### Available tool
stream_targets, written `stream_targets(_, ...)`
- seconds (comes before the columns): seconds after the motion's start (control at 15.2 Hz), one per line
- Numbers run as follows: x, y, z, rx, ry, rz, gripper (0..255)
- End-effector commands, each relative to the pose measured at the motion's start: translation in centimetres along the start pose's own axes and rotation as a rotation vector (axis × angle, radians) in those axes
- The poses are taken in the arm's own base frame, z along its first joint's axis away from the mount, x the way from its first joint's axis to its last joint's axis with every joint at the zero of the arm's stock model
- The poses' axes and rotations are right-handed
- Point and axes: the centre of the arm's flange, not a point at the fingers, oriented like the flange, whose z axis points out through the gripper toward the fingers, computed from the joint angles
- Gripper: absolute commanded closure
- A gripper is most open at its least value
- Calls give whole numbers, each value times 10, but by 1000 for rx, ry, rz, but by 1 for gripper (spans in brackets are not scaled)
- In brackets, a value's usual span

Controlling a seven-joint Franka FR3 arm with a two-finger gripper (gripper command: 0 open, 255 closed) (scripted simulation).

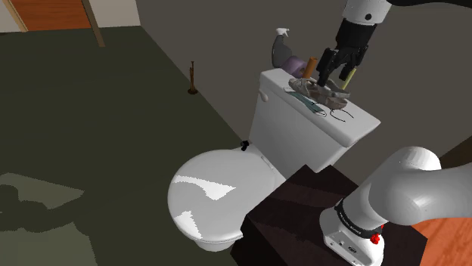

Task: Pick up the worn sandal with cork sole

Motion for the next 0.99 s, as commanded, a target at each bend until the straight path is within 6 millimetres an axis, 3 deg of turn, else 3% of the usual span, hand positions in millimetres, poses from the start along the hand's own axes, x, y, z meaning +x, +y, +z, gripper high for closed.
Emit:
stream_targets(0.0,0,0,0,0,0,0,0)
stream_targets(0.92,88,153,78,190,152,61,0)
